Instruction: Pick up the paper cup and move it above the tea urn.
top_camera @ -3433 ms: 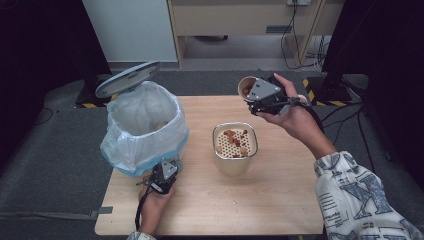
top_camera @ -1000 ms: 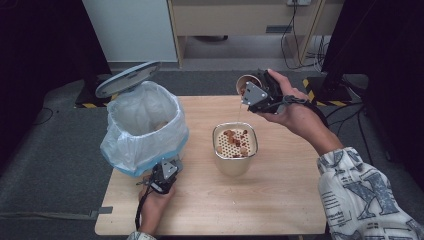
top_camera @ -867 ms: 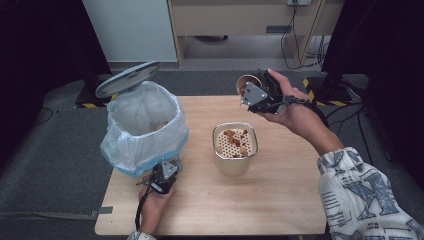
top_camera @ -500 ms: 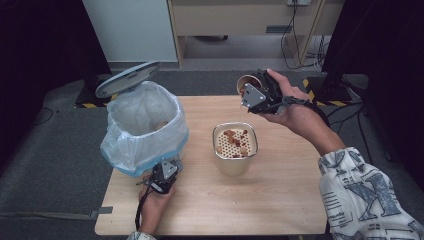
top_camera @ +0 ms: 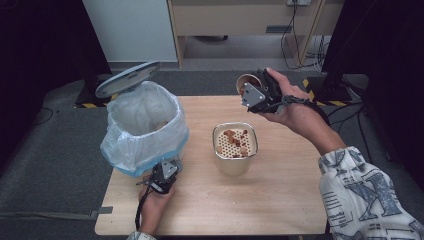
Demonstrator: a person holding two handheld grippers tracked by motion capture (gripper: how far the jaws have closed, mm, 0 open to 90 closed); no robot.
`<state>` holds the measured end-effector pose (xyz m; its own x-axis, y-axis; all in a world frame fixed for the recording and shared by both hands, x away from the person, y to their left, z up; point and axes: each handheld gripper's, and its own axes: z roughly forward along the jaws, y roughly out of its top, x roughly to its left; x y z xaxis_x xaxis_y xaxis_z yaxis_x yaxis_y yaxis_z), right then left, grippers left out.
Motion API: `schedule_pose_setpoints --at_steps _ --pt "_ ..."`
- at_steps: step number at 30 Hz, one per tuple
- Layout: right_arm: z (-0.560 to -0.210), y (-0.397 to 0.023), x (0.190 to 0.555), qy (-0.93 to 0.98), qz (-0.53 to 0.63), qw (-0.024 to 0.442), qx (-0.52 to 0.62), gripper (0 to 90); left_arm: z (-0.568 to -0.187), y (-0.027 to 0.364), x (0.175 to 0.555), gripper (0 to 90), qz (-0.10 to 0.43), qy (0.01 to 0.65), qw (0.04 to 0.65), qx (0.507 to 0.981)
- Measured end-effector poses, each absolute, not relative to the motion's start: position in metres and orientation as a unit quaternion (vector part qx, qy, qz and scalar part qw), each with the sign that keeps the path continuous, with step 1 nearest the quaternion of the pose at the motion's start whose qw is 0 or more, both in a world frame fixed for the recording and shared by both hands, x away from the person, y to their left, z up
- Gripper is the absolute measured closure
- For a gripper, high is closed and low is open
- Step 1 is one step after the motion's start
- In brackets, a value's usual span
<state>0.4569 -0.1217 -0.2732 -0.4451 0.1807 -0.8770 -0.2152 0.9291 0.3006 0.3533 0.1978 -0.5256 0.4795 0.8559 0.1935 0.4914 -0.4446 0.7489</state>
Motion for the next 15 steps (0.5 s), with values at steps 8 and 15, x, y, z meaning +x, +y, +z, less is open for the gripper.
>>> schedule_pose_setpoints --at_steps 8,15 --pt "-0.2778 -0.1175 0.4532 0.823 0.14 0.549 -0.046 32.9 -0.5256 0.1977 0.3533 89.4 0.288 0.421 0.317 0.8" --pt "-0.2764 -0.1178 0.4536 0.822 0.144 0.55 -0.046 32.8 -0.5257 0.1977 0.3534 89.4 0.288 0.421 0.317 0.799"
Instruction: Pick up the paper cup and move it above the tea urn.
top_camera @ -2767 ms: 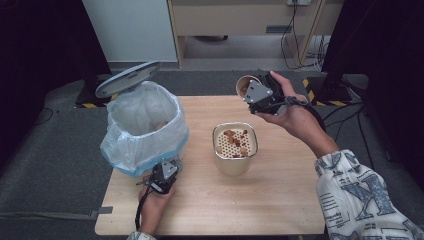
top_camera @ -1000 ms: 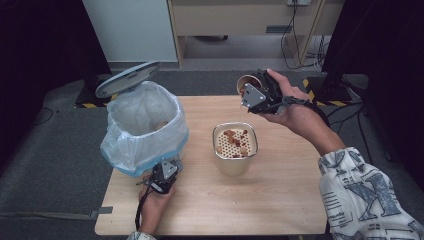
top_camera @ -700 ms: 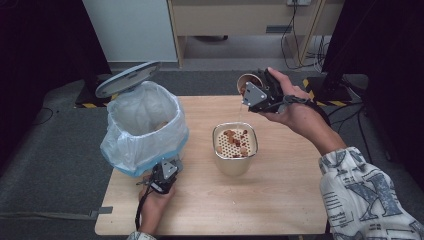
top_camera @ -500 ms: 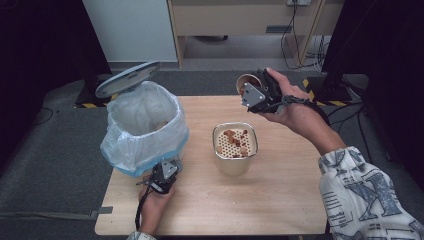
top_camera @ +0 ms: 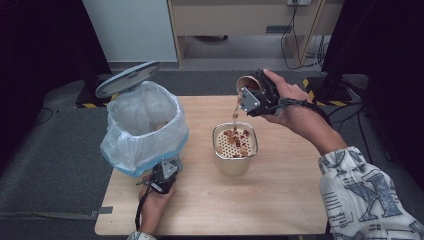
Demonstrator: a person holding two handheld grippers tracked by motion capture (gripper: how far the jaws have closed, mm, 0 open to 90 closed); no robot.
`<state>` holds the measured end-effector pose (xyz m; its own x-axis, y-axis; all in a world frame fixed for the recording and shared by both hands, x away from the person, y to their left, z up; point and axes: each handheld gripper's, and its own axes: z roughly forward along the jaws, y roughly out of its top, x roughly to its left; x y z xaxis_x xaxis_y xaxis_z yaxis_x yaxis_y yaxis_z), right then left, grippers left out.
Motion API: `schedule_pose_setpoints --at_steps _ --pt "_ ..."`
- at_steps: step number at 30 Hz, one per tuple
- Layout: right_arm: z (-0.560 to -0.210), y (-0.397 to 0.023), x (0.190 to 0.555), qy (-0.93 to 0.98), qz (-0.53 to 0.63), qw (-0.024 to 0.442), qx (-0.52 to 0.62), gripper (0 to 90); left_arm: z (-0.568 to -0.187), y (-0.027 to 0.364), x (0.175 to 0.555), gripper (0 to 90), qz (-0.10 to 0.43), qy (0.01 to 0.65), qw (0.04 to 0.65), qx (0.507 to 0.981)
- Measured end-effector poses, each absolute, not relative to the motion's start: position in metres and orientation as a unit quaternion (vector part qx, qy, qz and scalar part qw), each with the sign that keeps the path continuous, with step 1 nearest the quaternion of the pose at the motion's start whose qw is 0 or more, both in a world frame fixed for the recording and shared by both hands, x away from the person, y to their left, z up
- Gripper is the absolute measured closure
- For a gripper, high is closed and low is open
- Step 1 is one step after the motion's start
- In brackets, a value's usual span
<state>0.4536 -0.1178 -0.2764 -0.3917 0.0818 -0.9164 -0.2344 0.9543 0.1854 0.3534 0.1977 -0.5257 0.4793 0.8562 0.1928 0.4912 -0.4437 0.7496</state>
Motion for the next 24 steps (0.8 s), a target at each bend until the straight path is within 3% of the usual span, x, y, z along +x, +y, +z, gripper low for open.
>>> schedule_pose_setpoints --at_steps 24 --pt "-0.2703 -0.1187 0.4521 0.82 0.151 0.55 -0.047 32.9 -0.5258 0.1973 0.3532 89.4 0.289 0.421 0.316 0.799"
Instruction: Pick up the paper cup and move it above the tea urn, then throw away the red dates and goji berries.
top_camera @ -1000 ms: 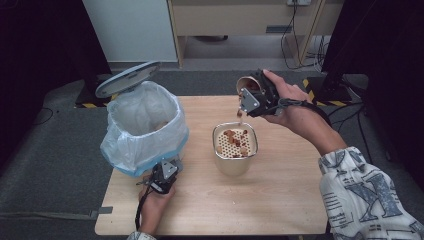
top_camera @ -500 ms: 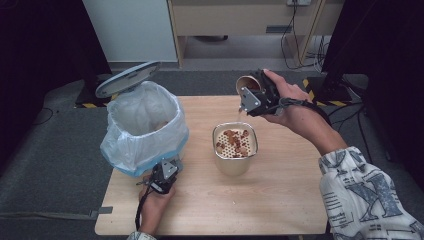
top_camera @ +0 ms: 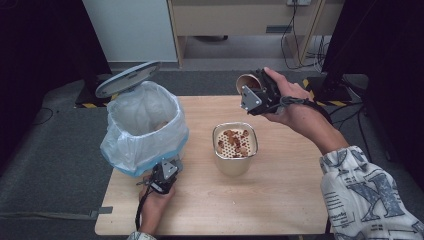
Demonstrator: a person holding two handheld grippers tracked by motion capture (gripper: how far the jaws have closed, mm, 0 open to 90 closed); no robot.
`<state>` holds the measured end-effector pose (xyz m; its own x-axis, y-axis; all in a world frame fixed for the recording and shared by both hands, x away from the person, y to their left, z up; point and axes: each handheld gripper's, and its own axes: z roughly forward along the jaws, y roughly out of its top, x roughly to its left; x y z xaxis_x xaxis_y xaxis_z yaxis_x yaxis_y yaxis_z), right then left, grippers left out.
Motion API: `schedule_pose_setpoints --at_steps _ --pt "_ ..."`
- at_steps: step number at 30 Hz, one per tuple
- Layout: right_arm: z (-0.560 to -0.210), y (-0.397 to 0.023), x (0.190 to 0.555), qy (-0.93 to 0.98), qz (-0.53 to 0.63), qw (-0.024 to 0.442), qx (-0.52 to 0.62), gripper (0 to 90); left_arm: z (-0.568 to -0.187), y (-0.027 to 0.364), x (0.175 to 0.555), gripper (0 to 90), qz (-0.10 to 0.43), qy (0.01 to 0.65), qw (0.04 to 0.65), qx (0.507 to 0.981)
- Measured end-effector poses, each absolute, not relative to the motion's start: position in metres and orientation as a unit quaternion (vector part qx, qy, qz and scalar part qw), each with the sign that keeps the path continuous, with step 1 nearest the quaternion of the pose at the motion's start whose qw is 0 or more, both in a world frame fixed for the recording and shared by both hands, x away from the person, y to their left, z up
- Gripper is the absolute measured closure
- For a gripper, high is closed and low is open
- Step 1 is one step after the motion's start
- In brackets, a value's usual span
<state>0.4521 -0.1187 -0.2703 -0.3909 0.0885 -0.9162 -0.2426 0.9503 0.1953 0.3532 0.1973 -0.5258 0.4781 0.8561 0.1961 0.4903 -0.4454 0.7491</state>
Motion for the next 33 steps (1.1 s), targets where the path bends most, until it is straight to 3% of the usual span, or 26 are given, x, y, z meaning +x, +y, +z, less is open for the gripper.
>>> schedule_pose_setpoints --at_steps 33 --pt "-0.258 -0.119 0.452 0.813 0.142 0.562 -0.057 33.1 -0.526 0.197 0.353 89.5 0.291 0.42 0.317 0.799"
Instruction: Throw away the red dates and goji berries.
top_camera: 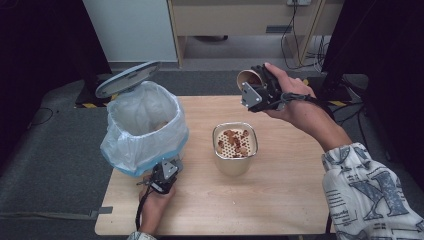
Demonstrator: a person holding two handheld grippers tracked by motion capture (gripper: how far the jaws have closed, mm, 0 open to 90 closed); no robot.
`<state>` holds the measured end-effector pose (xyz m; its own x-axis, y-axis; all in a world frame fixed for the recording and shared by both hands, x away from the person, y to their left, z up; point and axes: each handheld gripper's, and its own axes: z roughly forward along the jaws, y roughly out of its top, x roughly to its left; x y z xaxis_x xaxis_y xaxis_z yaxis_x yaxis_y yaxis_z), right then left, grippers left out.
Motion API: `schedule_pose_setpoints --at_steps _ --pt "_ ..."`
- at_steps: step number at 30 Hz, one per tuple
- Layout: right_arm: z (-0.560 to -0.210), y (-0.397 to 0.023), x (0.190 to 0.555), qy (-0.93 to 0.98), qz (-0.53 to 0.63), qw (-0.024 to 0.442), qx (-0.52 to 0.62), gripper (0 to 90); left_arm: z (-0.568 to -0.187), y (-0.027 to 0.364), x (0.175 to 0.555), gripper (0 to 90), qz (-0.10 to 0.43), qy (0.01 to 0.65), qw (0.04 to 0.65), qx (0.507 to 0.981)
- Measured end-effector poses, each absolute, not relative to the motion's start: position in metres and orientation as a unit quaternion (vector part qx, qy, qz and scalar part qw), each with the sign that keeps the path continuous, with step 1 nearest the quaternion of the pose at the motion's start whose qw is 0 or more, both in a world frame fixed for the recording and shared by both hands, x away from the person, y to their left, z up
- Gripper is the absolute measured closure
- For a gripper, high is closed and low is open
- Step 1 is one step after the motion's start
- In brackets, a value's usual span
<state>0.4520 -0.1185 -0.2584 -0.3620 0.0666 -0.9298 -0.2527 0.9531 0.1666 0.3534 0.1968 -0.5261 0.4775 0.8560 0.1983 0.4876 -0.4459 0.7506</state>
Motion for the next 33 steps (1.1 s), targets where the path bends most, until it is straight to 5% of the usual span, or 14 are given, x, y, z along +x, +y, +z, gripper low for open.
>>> schedule_pose_setpoints --at_steps 33 --pt "-0.2648 -0.1116 0.4477 0.795 0.091 0.589 -0.111 33.4 -0.5261 0.197 0.3534 89.4 0.29 0.421 0.318 0.799"
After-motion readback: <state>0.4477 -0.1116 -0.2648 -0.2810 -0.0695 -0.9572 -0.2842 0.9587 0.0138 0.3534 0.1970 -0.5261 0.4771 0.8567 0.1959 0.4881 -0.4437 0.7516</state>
